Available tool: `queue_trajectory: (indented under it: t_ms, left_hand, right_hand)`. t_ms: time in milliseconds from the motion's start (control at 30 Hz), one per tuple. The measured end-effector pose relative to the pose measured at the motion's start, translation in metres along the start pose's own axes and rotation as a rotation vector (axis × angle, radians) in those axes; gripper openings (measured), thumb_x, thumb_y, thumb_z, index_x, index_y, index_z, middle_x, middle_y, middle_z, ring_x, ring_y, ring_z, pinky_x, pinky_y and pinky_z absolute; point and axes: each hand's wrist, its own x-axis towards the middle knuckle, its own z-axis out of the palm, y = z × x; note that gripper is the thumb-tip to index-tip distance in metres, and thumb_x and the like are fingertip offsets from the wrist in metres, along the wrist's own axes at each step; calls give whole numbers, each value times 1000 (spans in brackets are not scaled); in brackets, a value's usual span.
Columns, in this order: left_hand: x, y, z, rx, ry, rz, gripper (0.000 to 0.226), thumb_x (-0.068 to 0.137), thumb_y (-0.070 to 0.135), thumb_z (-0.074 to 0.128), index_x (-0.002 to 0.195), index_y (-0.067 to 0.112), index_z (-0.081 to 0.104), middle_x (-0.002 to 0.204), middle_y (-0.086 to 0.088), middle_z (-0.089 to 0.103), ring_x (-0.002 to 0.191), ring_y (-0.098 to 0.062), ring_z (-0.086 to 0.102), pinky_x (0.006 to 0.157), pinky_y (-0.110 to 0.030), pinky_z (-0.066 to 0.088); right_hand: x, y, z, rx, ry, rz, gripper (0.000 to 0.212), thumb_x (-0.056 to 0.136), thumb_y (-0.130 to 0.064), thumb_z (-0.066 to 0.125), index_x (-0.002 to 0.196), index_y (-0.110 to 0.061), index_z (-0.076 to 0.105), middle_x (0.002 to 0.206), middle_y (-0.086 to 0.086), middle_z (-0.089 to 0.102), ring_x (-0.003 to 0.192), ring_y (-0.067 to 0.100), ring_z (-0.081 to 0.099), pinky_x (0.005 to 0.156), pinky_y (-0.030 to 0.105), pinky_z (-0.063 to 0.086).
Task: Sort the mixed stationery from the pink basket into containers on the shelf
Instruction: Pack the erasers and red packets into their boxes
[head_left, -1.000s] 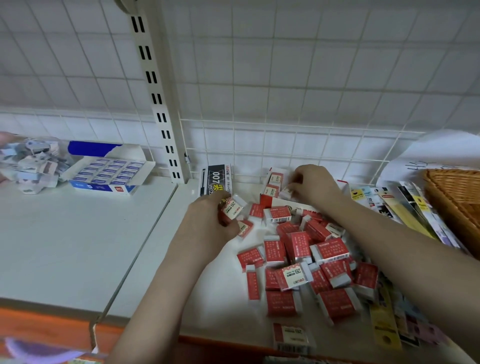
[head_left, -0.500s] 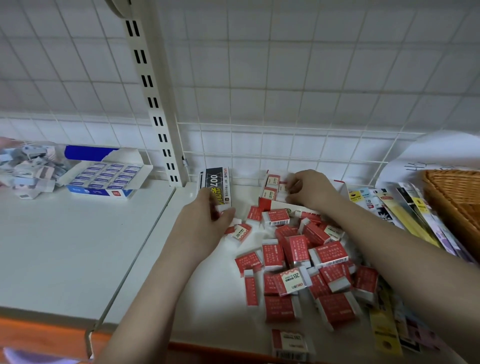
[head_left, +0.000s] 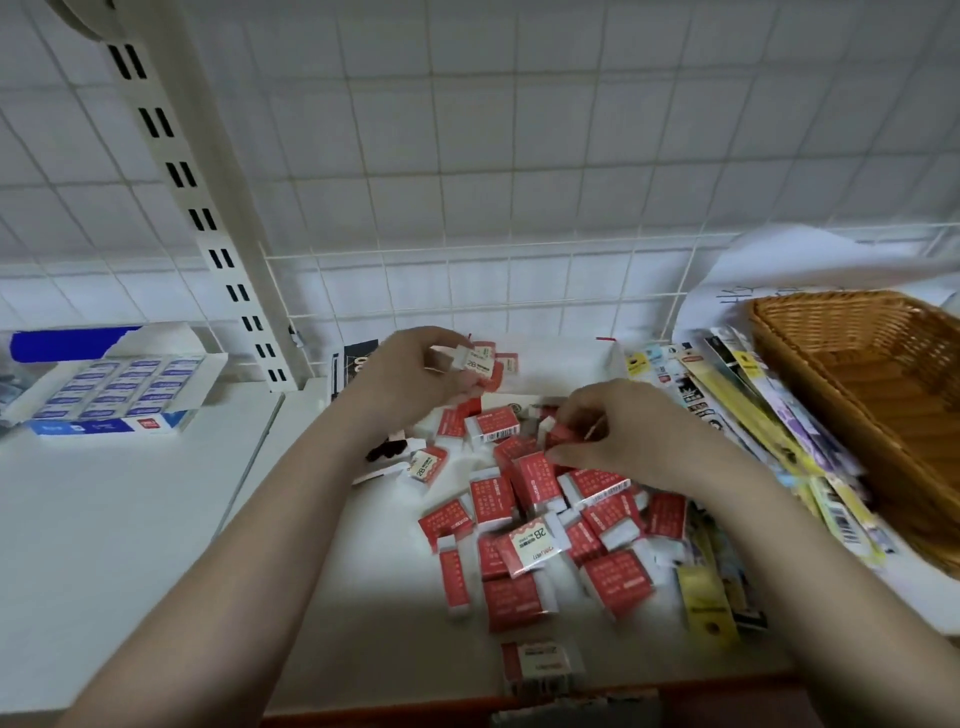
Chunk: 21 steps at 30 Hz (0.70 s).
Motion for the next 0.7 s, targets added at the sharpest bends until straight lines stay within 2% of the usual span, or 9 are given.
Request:
queue_trajectory:
  t_ms: [133,200,300,367,433,467,533,700]
  left_hand:
    - [27,0,10,201,105,81,28,74,22,80,93,16,61,89,7,63,74,-3,59,53,-8,42]
    - [41,0,17,255,151,126,30,72,23,81,88,15,57,85,6,60,73,-5,55,53,-6,38]
    - [57,-1,29,314,174,193,32,72,20,81,85,13,53,76,4,52,65,-9,47,48,-4,35]
    - [63,-5,37,327,151,218,31,71,18,81,89,14,56,79,1,56,69,-14,49,48,-4,35]
    - [66,-9,43,386,115,234,29,74,22,79,98,19,65,88,1,58,77,-13,52,57,-6,35]
    - [67,-11,45,436,101,235,29,74,26,78,101,21,68,92,2,58,81,-13,53,65,-12,36]
    - [68,-11,45,524,76,215,29,73,28,80,99,20,72,94,2,56,87,-13,53,71,-21,35]
    - [70,-4,42,703,-61,229,36,80,19,73,115,14,69,106,-4,63,95,-13,54,73,-19,35]
  right_hand:
    - [-9,4,9,45,88,-22,14,87,-29,64,99,-24,70,95,-12,66,82,1,57,62,5,39]
    - [-15,8,10,155,141,-15,9,87,-27,65,94,-25,70,90,-15,66,80,-1,58,64,5,41]
    - [-26,15,8,363,259,22,7,84,-24,68,91,-22,70,82,-11,69,75,0,63,66,14,48]
    - [-34,18,7,483,327,31,6,84,-21,69,89,-20,70,80,-5,71,70,3,65,62,18,49]
    - [-40,20,6,526,363,35,4,83,-20,70,87,-20,70,79,-4,70,67,4,64,60,18,49]
    - [-42,20,6,535,372,40,4,83,-21,70,87,-21,70,78,-4,70,66,5,64,61,21,51]
    - [-45,21,6,545,383,52,3,83,-23,70,86,-24,70,79,-4,70,67,8,66,65,29,55]
    - [-51,20,6,565,384,62,5,84,-23,68,89,-24,69,81,-3,70,67,8,67,65,32,56]
